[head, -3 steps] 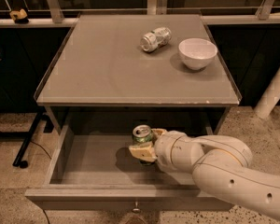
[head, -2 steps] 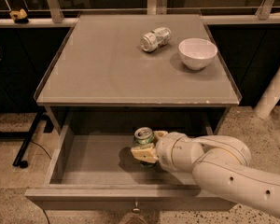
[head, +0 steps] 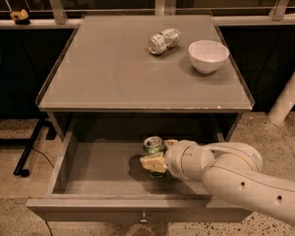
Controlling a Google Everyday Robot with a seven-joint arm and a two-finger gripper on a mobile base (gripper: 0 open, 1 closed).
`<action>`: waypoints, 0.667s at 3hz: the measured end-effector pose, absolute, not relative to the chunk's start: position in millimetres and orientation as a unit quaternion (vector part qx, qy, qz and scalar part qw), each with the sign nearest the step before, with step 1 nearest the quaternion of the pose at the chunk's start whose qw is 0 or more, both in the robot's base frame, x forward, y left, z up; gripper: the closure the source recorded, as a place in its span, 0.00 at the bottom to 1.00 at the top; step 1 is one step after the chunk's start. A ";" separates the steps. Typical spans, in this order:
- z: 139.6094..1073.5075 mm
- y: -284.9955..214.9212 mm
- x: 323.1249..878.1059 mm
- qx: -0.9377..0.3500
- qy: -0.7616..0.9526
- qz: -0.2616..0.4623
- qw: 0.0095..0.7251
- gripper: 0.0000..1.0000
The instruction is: Place green can into top drawer
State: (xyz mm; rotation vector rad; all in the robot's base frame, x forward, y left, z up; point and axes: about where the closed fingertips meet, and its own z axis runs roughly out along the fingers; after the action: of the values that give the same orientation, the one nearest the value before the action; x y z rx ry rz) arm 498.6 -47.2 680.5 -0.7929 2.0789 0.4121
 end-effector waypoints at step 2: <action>680.5 -47.2 498.6 -0.317 0.831 0.165 0.425 0.36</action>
Offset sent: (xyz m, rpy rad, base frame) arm 0.0000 0.0000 0.0000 0.0000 0.0000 0.0000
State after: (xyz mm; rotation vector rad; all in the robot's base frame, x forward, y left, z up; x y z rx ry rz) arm 498.6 -47.2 680.5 -0.7928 2.0790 0.4121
